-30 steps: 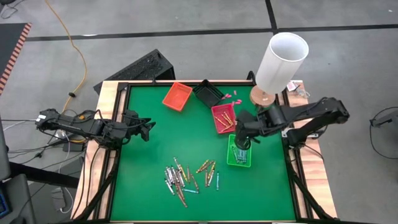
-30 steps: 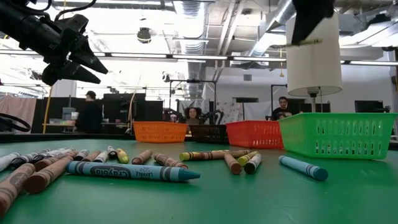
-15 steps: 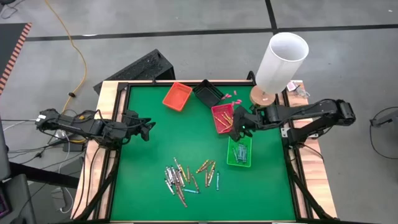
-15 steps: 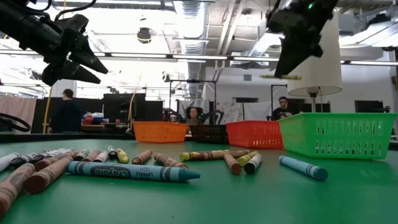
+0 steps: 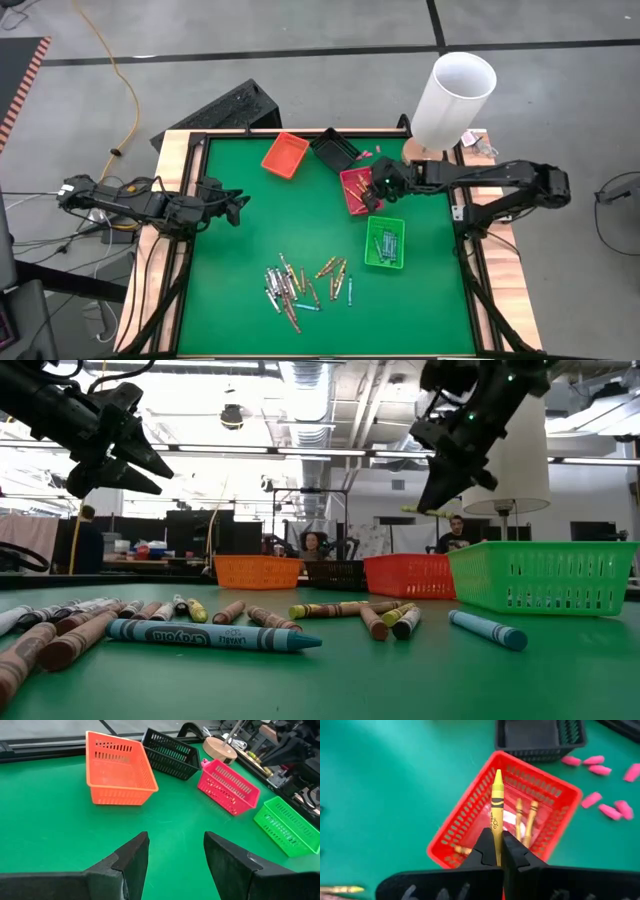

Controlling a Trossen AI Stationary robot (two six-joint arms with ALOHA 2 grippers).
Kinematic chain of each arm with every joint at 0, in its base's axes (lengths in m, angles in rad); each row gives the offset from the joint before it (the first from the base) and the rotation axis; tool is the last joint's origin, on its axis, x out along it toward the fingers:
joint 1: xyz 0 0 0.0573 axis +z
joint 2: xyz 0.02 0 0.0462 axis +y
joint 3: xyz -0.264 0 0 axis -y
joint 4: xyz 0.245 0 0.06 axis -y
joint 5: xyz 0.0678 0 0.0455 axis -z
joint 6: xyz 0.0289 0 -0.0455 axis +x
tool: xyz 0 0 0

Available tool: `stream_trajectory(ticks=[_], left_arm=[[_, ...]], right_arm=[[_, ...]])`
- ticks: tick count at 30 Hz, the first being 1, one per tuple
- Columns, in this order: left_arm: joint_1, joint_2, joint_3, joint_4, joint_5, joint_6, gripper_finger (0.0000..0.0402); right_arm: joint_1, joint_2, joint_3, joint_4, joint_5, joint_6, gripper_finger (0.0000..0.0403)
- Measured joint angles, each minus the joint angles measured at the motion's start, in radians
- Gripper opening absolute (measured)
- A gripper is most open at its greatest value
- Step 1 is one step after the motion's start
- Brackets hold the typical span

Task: Sort crayons
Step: Put the yellow crayon into the red bin

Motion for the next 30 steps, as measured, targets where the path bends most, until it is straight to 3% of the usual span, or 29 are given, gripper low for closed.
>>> stream_trajectory(ticks=[13,30], left_arm=[[0.0,0.0,0.0,0.0,-0.039,-0.01,0.018],[0.0,0.0,0.0,0.0,-0.046,-0.011,0.018]], right_arm=[[-0.044,0.0,-0.123,0.216,-0.031,0.002,0.0002],[-0.065,0.027,-0.194,0.311,-0.031,0.033,0.0002]])
